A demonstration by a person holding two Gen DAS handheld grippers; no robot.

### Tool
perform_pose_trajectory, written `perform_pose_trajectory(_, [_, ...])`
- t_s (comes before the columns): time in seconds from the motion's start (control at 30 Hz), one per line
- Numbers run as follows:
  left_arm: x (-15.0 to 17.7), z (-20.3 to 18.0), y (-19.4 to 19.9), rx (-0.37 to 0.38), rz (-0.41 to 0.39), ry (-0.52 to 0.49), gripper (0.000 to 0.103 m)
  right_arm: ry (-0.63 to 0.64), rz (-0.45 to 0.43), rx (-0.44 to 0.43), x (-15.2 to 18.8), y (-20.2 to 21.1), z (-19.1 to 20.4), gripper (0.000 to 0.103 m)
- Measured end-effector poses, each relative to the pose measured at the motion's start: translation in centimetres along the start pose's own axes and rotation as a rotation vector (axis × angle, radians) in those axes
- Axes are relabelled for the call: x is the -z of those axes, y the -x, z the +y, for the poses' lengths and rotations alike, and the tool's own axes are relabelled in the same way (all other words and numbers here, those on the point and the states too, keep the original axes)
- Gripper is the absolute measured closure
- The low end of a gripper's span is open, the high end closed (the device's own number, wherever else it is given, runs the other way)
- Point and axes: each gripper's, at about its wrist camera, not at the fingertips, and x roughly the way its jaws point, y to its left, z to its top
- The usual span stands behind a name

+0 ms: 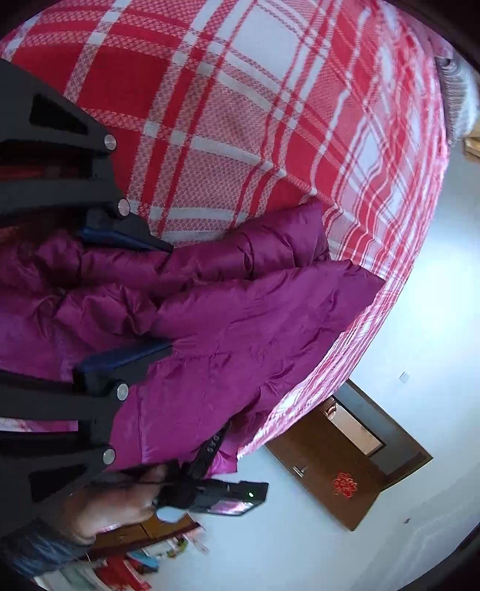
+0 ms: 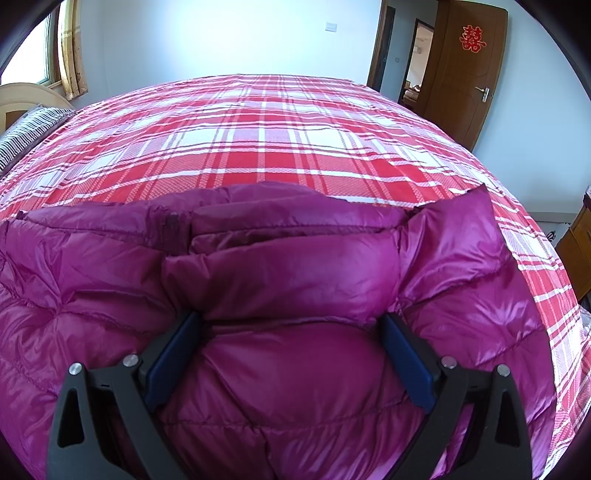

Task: Fold large clothes

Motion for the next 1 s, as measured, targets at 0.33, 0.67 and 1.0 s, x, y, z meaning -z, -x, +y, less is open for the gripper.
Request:
perform_pose_trajectory(0.33, [-0.2, 0.7, 1.1, 0.099, -0.019, 0.064, 0.089, -0.004, -0.006, -0.014, 0.1, 0.1, -0.1, 0.004])
perform_pose_trajectory(0.67, [-1.1, -1.0, 4.3, 0.131, -0.055, 0.035, 0.090, 0.073, -0.096, -0.209, 2.0, 8.4, 0.2, 0.008])
perform_pose_trajectory(1.0, [-2.4, -8.8, 6.9, 0.210, -0.144, -0.152, 0.091, 0.211, -0.035, -0.194, 4.9, 6.2, 2.0, 0.002])
